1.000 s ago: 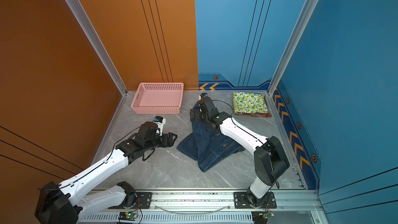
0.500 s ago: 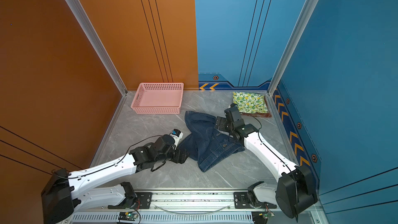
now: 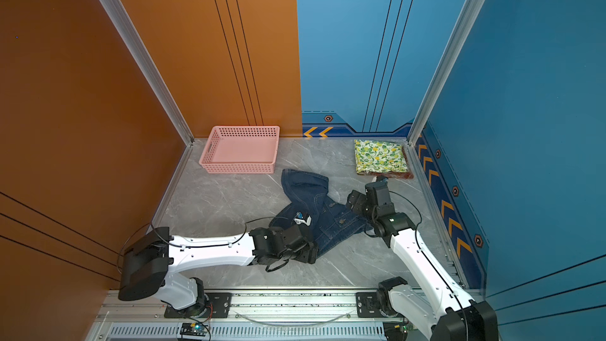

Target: Fold and stack the skirts

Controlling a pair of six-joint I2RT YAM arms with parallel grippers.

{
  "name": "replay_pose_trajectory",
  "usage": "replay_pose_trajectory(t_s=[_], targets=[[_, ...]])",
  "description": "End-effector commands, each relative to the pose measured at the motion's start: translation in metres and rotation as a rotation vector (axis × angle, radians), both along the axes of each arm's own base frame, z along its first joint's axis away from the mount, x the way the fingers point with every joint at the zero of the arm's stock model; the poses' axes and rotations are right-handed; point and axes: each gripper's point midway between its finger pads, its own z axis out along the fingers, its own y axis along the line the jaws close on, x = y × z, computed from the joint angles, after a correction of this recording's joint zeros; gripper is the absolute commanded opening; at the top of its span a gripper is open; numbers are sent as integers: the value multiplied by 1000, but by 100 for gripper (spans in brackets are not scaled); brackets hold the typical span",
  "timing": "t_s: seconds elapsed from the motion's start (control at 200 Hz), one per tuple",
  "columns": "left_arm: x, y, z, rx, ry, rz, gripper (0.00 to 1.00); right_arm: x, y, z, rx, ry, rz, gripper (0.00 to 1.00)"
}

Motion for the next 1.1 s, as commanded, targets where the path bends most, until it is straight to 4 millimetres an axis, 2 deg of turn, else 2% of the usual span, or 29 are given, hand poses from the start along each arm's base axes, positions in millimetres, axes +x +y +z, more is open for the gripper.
replay_pose_trajectory(t_s=[0.0,0.025,0.215,0.315,0.355,0.481,0.546,0.641,0.781,0.946,0.961,0.991,1.096], targets=[[7,5,-13,66,19,104,80,-13,0,-9,33,28,5,96],[9,-1,-12,62,20,108,79,-15,1,-11,37,31,10,96],[11,-12,-39,109,60,141,67,-20,4,-17,44,46,40,96],[9,-20,-45,114,69,141,53,-21,6,-19,36,58,61,96],[9,-21,-46,115,68,148,44,-21,7,-20,35,63,70,95],[13,-18,-46,119,57,167,0,-21,8,-21,26,74,89,96],[17,-14,-35,111,31,180,0,-22,9,-22,14,82,102,95],[29,-5,-6,80,-24,199,0,-23,10,-22,-2,84,113,95],[46,27,44,56,-110,239,0,-27,16,-16,-34,75,143,95],[59,97,84,37,-183,362,0,-33,38,-12,-95,74,228,95],[58,108,76,56,-177,376,0,-34,39,-12,-102,75,234,95],[57,123,75,52,-174,404,0,-35,42,-12,-115,74,242,95],[51,163,65,27,-154,494,0,-37,53,-13,-143,74,287,95]])
